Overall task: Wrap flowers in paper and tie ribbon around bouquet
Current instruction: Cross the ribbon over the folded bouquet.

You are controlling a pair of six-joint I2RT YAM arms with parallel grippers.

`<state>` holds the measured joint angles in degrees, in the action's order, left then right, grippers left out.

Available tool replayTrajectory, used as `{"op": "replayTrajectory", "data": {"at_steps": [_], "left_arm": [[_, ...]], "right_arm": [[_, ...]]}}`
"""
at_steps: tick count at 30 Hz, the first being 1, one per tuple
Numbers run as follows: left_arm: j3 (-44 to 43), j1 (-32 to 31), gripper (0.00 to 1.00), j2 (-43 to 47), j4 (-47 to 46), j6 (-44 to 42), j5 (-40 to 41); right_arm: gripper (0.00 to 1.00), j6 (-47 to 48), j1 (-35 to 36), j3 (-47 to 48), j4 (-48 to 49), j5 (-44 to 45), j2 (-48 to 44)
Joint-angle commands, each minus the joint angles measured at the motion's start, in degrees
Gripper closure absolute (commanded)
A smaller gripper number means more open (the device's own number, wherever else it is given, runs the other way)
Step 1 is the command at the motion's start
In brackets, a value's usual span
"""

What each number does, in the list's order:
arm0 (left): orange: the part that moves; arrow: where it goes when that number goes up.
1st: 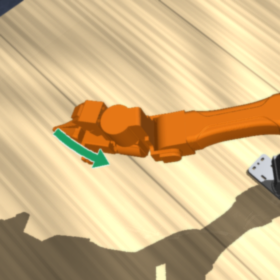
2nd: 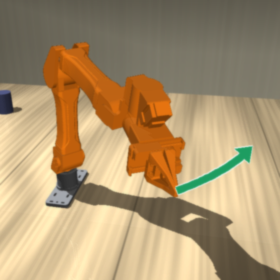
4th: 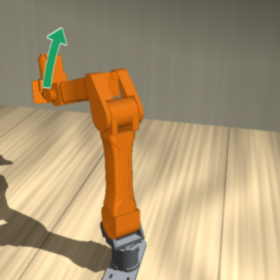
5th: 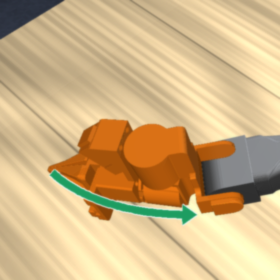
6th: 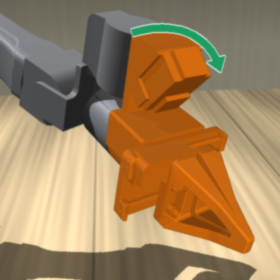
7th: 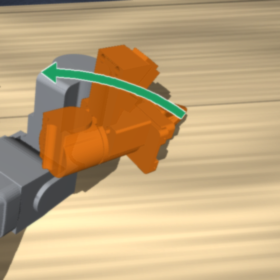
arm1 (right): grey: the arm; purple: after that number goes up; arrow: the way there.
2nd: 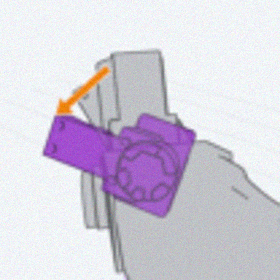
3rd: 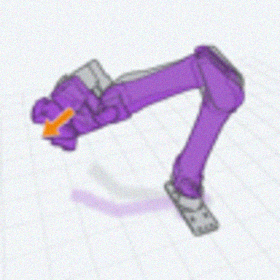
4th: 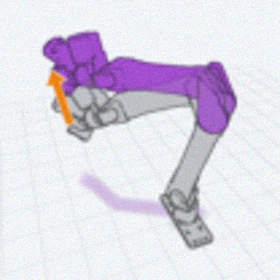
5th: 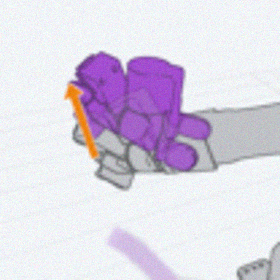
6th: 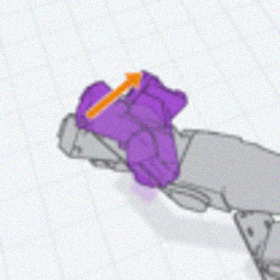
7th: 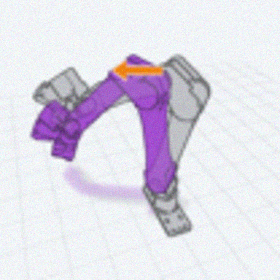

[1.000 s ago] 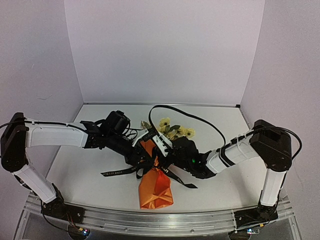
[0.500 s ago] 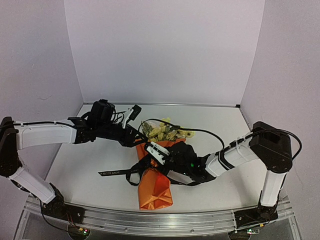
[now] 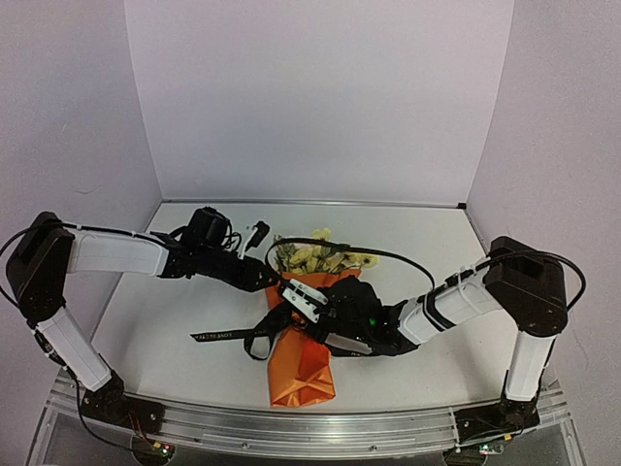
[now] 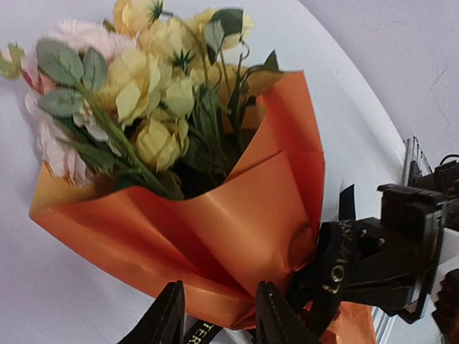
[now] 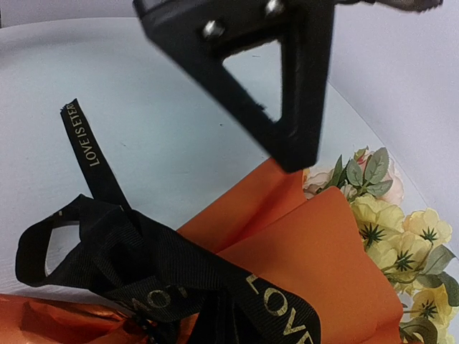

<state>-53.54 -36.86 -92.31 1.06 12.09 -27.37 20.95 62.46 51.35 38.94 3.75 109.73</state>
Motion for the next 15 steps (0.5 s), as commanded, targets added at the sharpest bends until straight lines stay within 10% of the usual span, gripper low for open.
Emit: {"op": "replayTrajectory", "data": {"at_steps": [1,15], "left_arm": [[-2.3,-0.2,0.64,-1.5,1.1,-1.1,-4.7],[-4.0,-2.5,0.65,-3.1,5.1,-3.9,-7.1]], "right_arm": [[1.00,0.0,0.2,0.4,0.5,0.5,0.3],[1.00,-0.4,0.0,1.7,0.5,0.9,1.0]]}}
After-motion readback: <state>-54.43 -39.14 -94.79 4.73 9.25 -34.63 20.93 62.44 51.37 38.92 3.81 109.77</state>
